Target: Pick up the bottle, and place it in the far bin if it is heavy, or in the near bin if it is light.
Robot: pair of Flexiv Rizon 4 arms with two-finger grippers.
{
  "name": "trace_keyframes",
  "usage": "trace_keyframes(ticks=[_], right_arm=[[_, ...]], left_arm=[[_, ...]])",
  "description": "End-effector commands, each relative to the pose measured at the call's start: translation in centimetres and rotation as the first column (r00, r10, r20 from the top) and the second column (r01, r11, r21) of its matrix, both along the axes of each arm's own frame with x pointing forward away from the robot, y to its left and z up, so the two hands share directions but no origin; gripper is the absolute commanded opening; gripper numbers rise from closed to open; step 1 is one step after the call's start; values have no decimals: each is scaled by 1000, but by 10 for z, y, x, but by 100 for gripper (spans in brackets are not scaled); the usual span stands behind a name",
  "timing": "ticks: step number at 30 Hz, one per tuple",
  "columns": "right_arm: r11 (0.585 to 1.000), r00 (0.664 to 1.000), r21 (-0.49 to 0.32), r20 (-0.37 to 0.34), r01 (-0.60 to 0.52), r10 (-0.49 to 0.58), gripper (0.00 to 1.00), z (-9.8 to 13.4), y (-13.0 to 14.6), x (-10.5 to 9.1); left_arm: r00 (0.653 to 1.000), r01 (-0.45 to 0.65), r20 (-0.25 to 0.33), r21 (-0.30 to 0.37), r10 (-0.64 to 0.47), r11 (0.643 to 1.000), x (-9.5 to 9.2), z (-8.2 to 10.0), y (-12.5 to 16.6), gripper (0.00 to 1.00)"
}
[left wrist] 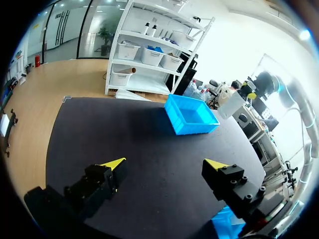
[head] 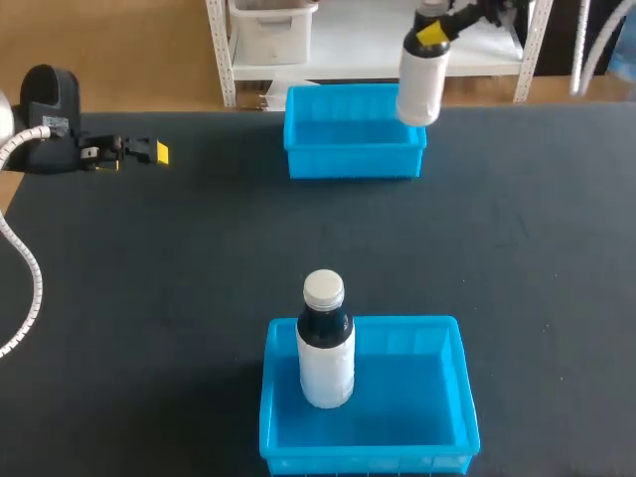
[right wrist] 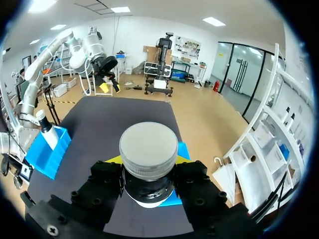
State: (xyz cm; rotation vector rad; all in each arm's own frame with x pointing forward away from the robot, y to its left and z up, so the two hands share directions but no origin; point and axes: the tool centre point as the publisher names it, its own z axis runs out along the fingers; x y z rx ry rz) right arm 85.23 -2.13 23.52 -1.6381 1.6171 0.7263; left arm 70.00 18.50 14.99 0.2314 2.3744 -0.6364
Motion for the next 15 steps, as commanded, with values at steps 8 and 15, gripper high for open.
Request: trace_keyframes(ticks=[8, 15], right_arm=[[998, 993, -3, -102, -66, 66, 0, -8, 52, 36], [998, 989, 27, -136, -61, 64, 0, -21, 77, 45]], left_arm=[[1000, 0, 0, 0, 0, 1000, 0, 0, 0, 100], [1000, 0, 0, 0, 0, 1000, 0, 0, 0, 100]])
